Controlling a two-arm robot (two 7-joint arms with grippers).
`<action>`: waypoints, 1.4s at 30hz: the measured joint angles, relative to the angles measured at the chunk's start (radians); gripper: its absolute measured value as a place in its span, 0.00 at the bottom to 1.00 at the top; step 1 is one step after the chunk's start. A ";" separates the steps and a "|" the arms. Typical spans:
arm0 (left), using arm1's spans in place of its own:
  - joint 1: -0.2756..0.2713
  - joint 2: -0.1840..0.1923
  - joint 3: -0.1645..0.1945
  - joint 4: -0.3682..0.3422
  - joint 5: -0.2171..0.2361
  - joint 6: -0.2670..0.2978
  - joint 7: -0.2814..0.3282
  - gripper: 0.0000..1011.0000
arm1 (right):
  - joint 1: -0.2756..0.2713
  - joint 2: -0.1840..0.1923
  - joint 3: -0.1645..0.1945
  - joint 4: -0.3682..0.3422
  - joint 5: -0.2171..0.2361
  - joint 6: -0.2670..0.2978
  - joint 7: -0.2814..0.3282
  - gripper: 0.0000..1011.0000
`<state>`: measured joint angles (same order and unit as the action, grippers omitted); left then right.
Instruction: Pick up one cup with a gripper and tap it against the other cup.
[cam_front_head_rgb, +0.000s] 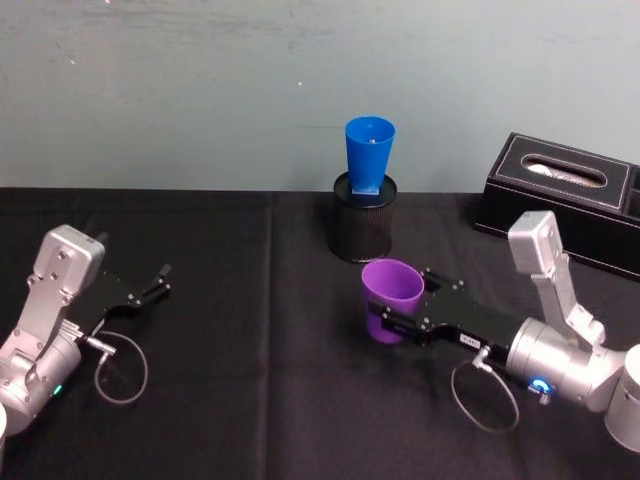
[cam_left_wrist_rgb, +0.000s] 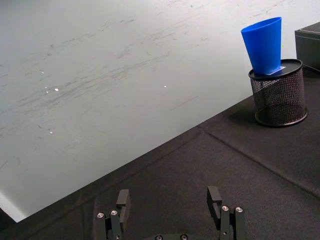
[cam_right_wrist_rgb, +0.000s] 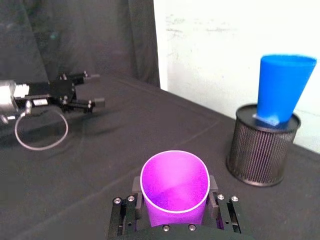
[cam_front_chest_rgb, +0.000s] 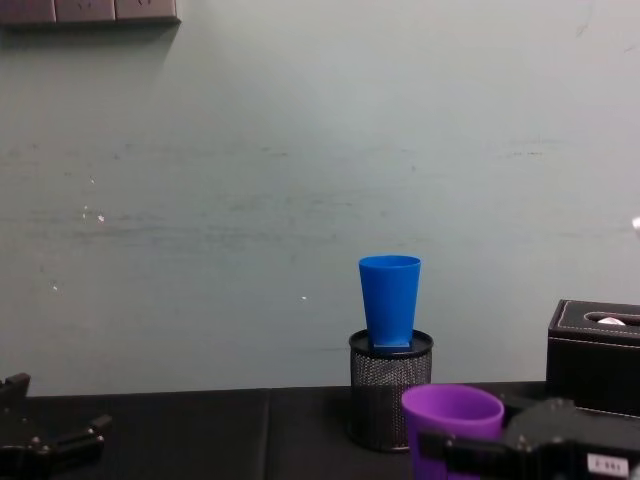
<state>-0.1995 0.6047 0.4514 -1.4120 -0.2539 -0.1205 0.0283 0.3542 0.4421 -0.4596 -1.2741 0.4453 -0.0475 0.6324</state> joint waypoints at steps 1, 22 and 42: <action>0.000 0.000 0.000 0.000 0.000 0.000 0.000 1.00 | 0.001 0.002 0.001 -0.008 0.002 0.008 -0.002 0.72; 0.000 0.000 0.000 0.000 0.000 0.000 0.000 1.00 | 0.034 0.058 0.017 -0.164 0.047 0.151 -0.067 0.72; 0.000 0.000 0.000 0.000 0.000 0.000 0.000 1.00 | 0.067 0.087 0.006 -0.221 0.101 0.213 -0.077 0.72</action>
<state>-0.1995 0.6047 0.4514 -1.4120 -0.2539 -0.1205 0.0283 0.4214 0.5294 -0.4534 -1.4949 0.5462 0.1651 0.5552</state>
